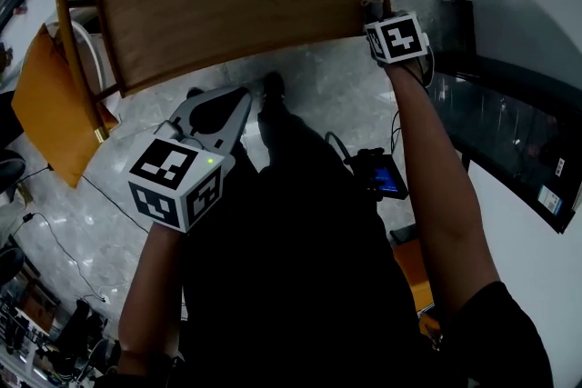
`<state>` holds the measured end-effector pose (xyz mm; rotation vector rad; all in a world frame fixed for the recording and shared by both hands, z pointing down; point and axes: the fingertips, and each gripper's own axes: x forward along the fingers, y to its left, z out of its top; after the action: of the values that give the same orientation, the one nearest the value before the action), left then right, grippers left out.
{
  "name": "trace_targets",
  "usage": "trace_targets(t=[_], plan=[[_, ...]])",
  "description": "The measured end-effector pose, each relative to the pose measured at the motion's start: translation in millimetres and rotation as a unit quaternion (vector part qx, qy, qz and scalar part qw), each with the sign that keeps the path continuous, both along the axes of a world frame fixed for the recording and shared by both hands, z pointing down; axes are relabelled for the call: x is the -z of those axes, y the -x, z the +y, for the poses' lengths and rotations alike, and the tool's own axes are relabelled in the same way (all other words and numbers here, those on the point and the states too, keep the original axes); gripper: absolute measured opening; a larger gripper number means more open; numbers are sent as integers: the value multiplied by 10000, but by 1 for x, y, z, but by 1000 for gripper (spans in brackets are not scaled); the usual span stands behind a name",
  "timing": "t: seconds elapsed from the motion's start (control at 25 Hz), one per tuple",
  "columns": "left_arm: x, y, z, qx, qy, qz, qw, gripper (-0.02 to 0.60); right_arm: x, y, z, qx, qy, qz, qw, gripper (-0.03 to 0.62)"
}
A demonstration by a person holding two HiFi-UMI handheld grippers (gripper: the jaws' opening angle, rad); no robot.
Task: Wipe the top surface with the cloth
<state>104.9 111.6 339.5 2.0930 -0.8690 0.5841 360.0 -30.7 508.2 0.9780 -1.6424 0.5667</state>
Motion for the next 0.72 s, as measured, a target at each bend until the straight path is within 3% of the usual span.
trace_targets(t=[0.08, 0.24, 0.36, 0.48, 0.6, 0.72], plan=[[1, 8, 0, 132, -27, 26, 9999, 11, 1, -2, -3, -104, -104, 39, 9999, 40], [-2, 25, 4, 506, 44, 155, 9986, 11, 1, 0, -1, 215, -438, 14, 9988, 40], [-9, 37, 9, 789, 196, 400, 9959, 11, 5, 12, 12, 392, -438, -507, 9970, 40], [-14, 49, 8, 887, 167, 530, 9945, 11, 29, 54, 19, 884, -495, -999, 9898, 40], [-19, 68, -17, 1181, -2, 608, 9911, 11, 71, 134, 6, 1636, -745, -1797, 9672, 40], [-13, 86, -45, 1333, -366, 534, 9890, 11, 134, 221, -7, 2609, -1289, -2641, 9196, 40]])
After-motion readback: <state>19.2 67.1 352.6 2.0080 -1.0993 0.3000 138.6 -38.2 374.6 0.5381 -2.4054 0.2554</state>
